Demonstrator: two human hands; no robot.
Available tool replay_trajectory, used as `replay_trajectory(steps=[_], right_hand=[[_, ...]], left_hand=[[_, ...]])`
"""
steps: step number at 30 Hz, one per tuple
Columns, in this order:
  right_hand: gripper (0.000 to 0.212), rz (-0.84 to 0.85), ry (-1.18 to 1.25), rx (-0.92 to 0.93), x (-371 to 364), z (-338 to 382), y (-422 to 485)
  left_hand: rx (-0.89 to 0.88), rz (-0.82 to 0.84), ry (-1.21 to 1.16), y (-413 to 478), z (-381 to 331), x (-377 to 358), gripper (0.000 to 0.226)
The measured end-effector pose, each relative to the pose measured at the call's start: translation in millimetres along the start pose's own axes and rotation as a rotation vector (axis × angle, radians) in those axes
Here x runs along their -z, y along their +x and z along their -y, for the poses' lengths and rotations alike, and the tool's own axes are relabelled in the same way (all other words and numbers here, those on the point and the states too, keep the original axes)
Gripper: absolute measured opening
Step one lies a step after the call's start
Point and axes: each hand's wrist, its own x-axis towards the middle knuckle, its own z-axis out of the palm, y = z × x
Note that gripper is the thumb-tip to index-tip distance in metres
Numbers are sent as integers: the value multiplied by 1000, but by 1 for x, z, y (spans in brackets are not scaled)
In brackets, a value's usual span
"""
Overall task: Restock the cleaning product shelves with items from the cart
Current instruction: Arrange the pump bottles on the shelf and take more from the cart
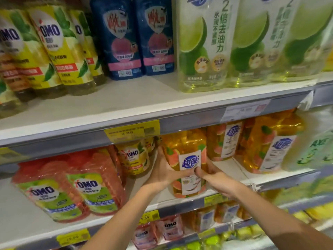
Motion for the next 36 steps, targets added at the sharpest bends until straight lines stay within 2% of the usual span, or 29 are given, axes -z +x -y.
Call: replay_trajectory(steps=[1, 3, 4, 6, 7, 9, 11, 14, 18, 24, 32, 36], right_hand=[[67, 5, -35, -7, 3, -2, -5], [62, -14, -126, 50, 3, 1, -16], [59, -35, -140, 82, 0, 3, -23], [52, -115, -72, 107, -7, 1, -37], [55, -168, -23, 116, -11, -4, -45], [76, -305, 16, 86, -18, -16, -62], [77, -393, 1, 84, -21, -25, -77], [62, -329, -59, 143, -21, -26, -94], [75, -279, -232, 181, -14, -29, -95], [82, -355, -102, 132, 15, -22, -99], [78, -384, -118, 39, 34, -22, -94], [76, -402, -57, 7, 30, -25, -94]], left_hand=[[9, 28, -34, -4, 4, -4, 86], [69, 148, -147, -10, 8, -12, 72], [155, 241, -190, -10, 13, -14, 66], [202, 316, -178, -12, 16, -20, 88], [182, 287, -151, -11, 15, -21, 99], [125, 151, -97, -9, 14, -23, 106], [82, 122, -89, -5, 9, -25, 108], [82, 140, -92, 1, 1, -38, 120], [41, 188, -133, 9, -23, -66, 120], [54, 283, -138, 35, -46, -115, 118], [81, 338, -128, 53, -51, -149, 142], [80, 338, -135, 51, -53, -149, 135]])
